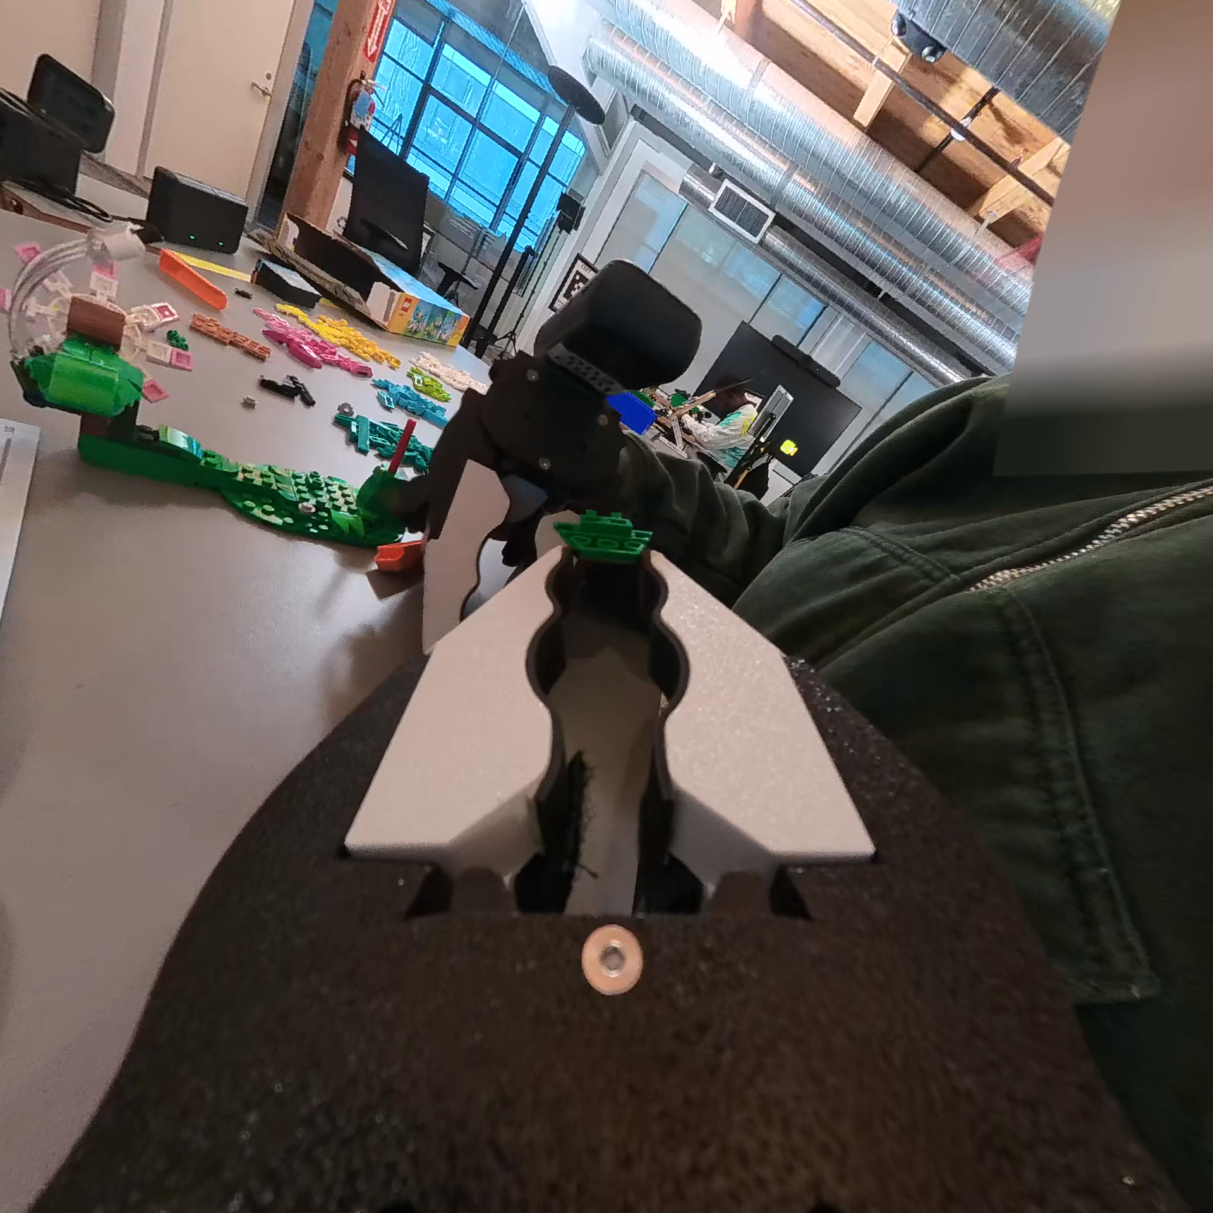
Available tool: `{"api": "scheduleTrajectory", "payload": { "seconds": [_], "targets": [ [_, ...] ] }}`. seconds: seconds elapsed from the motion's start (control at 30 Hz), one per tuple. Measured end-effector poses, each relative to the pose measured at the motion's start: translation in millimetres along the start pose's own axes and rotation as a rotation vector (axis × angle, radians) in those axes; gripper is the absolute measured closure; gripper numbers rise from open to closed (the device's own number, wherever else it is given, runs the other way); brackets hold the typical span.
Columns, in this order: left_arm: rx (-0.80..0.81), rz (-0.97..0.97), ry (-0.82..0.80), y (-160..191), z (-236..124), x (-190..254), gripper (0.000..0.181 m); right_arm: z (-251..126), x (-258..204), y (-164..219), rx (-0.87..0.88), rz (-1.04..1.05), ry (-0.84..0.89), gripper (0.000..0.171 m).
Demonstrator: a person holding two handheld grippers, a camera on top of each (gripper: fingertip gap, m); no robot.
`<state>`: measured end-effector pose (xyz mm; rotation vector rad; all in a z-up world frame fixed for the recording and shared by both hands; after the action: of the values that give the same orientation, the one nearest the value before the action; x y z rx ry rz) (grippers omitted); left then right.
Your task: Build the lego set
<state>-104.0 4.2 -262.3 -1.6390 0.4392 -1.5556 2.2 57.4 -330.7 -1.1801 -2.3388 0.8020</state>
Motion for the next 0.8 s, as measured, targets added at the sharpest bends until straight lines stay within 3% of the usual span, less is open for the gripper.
{"api": "scheduleTrajectory", "payload": {
  "seconds": [0.3, 0.53, 0.8],
  "targets": [
    [-0.004, -0.001, -0.004, 2, 0, -2, 0.164, -1, -1, -4, 0.058, 0.025, 0.013, 0.165],
    [0.014, 0.09, -0.082, -1, -1, -5, 0.164, -42, 10, -35, 0.326, 0.12, 0.16, 0.166],
    [0.008, 0.145, -0.093, 5, 6, -10, 0.164, -53, 8, -46, 0.542, 0.305, 0.081, 0.166]
  ]
}}
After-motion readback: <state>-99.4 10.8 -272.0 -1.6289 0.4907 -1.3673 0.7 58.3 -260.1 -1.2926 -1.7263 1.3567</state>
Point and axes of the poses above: each gripper's, where its closed fingertips meet, z out along the fingers, y out of its underside, x = y × z across the jaws, the point moved 5 cm from there along -z, back along the fingers, and after that the axes turned 9 degrees about -z, right-handed, at the moved point
